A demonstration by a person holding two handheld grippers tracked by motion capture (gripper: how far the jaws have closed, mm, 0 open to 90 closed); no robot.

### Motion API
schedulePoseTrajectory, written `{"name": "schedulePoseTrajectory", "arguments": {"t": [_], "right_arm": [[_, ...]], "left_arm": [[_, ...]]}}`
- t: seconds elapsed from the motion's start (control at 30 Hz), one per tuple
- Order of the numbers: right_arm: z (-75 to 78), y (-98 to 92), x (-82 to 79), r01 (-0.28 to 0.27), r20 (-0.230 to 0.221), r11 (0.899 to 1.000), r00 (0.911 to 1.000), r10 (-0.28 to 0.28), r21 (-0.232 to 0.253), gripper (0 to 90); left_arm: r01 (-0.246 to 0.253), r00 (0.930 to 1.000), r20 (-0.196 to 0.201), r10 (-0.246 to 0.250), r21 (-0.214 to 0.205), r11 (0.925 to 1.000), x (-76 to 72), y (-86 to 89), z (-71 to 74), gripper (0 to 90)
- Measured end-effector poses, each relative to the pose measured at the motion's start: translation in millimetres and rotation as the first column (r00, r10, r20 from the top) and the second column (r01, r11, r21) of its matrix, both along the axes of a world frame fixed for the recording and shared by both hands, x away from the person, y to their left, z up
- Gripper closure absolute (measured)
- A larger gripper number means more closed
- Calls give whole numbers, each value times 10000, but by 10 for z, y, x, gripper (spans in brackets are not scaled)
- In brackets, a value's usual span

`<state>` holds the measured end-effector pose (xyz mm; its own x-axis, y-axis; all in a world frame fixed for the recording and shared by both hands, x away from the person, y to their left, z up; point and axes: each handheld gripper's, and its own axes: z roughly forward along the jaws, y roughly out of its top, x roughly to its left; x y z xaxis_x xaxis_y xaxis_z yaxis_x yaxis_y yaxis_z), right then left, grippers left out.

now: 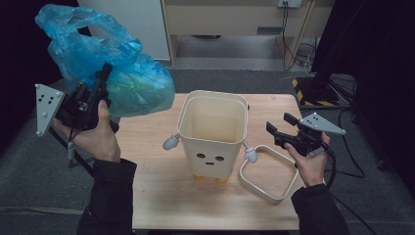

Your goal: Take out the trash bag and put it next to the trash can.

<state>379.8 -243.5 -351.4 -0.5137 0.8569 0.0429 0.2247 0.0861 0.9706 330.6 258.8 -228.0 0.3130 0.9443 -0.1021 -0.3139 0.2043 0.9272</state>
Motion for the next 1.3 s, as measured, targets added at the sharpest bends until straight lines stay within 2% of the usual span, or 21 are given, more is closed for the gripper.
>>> {"name": "schedulePoseTrajectory", "arguments": {"t": [0.13, 0.2, 0.3, 0.37, 0.47, 0.57, 0.63, 0.77, 0.8, 0.87, 0.9, 1.0, 1.03, 1.17, 1.2, 1.3], "right_arm": [[-95, -50, -39, 25, -168, 10000, 9999, -26, -62, 265], [-156, -73, -70, 54, -266, 10000, 9996, -56, -71, 260], [-257, -115, -100, 95, -400, 9999, 9991, -99, -94, 257], [-324, -127, -111, 151, -478, 9998, 9987, -159, -162, 257], [-408, -130, -118, 224, -613, 9991, 9978, -245, -348, 259], [-485, -144, -121, 389, -619, 9971, 9972, -429, -647, 261], [-532, -167, -126, 490, -694, 9965, 9961, -537, -678, 262], [-639, -241, -136, 716, -888, 9944, 9930, -784, -773, 269], [-666, -255, -138, 750, -896, 9940, 9926, -820, -791, 270], [-719, -285, -149, 796, -1060, 9930, 9904, -887, -878, 272], [-745, -296, -146, 797, -1045, 9928, 9905, -889, -897, 273], [-838, -336, -147, 915, -1230, 9912, 9871, -1030, -953, 274], [-863, -358, -148, 898, -1298, 9895, 9860, -1043, -1131, 274], [-918, -403, -141, 1038, -1408, 9881, 9828, -1194, -1135, 275], [-926, -409, -141, 1051, -1496, 9886, 9813, -1207, -1079, 275], [-974, -440, -146, 1012, -1586, 9859, 9798, -1219, -1330, 276]], "left_arm": [[-261, 9978, -607, 280, 312, 9992, 26, 148, -198, 867], [-372, 9949, -925, 394, 250, 9990, 34, 238, -324, 867], [-577, 9874, -1460, 610, 265, 9980, 48, 336, -527, 866], [-584, 9825, -1763, 600, 138, 9982, 60, 372, -656, 865], [-603, 9732, -2212, 636, 215, 9979, 99, 406, -831, 865], [-675, 9601, -2683, 791, 521, 9964, 132, 424, -995, 865], [-651, 9492, -3031, 845, 736, 9952, 150, 435, -1119, 865], [-539, 9289, -3636, 701, 545, 9971, 187, 435, -1353, 862], [-485, 9223, -3804, 680, 606, 9970, 201, 422, -1402, 860], [-356, 9135, -4019, 630, 752, 9965, 228, 387, -1482, 860], [-264, 9063, -4185, 598, 850, 9960, 247, 361, -1533, 859], [-48, 8922, -4487, 507, 1028, 9947, 292, 308, -1629, 858], [7, 8882, -4568, 502, 1105, 9939, 304, 289, -1658, 859], [353, 8649, -5010, 297, 1198, 9922, 361, 238, -1757, 856], [402, 8612, -5076, 255, 1182, 9922, 373, 226, -1777, 856], [599, 8509, -5251, 157, 1267, 9901, 406, 183, -1817, 852]]}}
